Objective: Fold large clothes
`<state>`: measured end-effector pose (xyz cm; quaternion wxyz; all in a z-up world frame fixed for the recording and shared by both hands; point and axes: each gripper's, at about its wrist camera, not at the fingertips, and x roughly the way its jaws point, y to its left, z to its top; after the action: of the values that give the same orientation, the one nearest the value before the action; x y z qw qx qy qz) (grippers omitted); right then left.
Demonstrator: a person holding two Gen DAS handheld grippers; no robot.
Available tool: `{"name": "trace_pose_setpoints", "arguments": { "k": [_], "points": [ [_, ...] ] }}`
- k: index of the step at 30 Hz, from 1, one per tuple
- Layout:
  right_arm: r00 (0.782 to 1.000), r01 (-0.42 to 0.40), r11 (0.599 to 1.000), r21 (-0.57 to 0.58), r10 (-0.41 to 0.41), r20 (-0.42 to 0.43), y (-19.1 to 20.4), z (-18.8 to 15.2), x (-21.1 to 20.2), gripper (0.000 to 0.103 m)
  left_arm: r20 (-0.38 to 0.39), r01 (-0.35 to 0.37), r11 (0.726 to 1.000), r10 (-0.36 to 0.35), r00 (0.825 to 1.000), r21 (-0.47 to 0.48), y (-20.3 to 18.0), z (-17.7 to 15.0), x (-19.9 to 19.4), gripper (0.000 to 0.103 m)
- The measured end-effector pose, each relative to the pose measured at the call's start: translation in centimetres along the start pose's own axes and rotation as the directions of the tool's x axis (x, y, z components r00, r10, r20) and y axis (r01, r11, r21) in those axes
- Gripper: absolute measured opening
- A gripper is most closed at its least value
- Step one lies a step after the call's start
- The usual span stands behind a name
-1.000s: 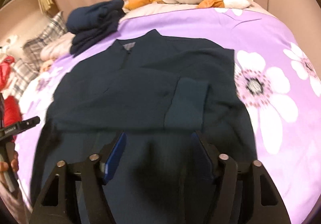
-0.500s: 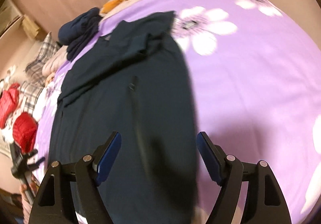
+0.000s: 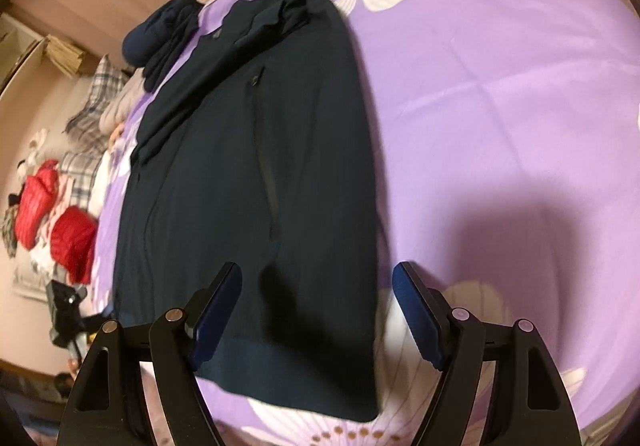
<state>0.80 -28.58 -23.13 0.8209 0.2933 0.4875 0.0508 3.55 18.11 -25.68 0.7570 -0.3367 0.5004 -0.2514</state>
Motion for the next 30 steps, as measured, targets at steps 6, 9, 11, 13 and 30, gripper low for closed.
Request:
{"name": "trace_pose_setpoints", "arguments": {
  "k": [6,9,11,13,30],
  "points": [
    [1.000,-0.023,0.999,-0.038,0.023,-0.017,1.4,0.9,1.5,0.079,-0.018,0.008,1.000,-0.008,1.000,0.017,-0.6,0.5,1.4,0.102],
    [0.999,-0.034,0.998,-0.061,0.033,-0.017,2.2,1.8,2.5,0.081,-0.038,0.009,0.999,-0.008,0.999,0.043,-1.4,1.5,2.7,0.102],
    [0.999,-0.049,0.997,-0.067,0.048,-0.018,2.5,2.2,2.9,0.081,-0.052,0.019,0.999,-0.016,0.999,0.050,-1.8,2.1,3.4,0.102],
    [0.998,-0.068,0.995,-0.067,0.067,-0.019,2.7,2.6,3.3,0.081,-0.059,0.027,0.998,-0.024,0.998,0.053,-2.2,2.7,4.2,0.102],
    [0.962,-0.265,0.964,0.014,0.266,-0.060,0.6,0.4,2.3,0.079,-0.070,0.069,0.997,-0.067,0.995,0.026,-0.7,1.2,2.9,0.083]
  ]
}}
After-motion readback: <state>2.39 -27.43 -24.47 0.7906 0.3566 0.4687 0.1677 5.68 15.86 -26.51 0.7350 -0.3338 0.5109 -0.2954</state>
